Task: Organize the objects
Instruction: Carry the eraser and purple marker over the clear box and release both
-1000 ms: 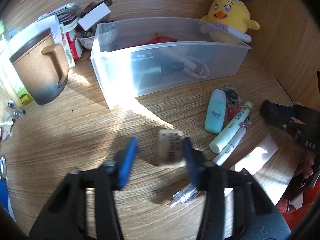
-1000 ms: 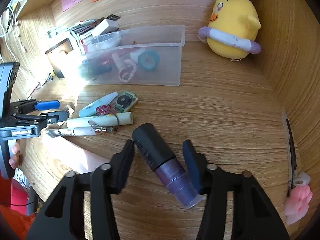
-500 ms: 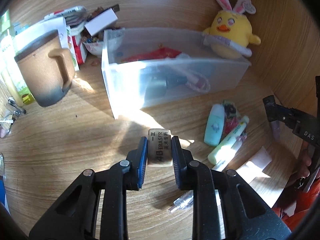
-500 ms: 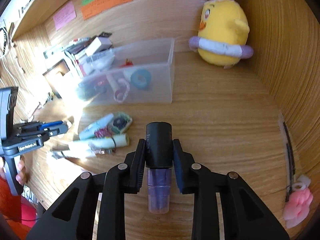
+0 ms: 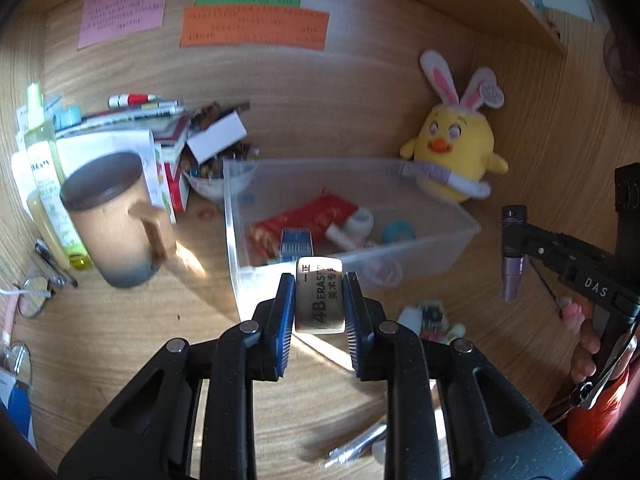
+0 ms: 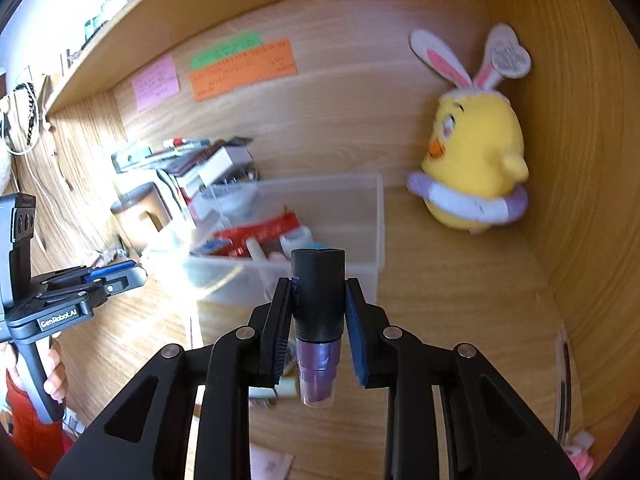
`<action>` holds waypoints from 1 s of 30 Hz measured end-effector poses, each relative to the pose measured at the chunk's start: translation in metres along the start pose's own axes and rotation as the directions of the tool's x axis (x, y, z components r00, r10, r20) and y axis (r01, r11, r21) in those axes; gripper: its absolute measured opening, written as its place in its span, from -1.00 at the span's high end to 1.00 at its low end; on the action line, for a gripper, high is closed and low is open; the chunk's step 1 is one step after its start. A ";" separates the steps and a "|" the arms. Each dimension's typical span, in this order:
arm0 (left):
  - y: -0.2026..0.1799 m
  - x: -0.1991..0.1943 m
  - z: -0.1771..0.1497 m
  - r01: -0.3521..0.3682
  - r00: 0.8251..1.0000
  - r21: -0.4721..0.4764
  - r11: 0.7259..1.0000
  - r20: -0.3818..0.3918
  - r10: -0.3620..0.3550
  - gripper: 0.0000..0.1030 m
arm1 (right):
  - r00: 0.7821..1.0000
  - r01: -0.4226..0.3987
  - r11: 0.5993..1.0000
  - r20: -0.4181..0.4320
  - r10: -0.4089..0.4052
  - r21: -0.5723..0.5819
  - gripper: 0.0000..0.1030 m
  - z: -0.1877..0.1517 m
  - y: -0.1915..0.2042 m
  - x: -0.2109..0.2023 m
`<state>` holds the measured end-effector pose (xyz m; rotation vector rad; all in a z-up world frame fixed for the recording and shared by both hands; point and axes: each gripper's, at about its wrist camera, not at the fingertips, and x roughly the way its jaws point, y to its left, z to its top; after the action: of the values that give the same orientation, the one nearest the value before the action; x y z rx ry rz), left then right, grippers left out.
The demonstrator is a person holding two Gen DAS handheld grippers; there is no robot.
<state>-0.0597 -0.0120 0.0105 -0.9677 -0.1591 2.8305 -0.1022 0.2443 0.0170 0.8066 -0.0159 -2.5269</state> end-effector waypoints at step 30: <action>0.015 0.057 0.052 -0.018 1.000 -0.048 0.999 -0.002 0.018 0.55 | 0.996 0.085 0.992 -0.007 -0.086 -0.090 0.54 0.063 0.001 0.078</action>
<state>-0.1376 -0.0198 0.0148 -0.9855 -0.2202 2.8551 -0.1917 0.1994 0.0272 0.8013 0.1380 -2.5828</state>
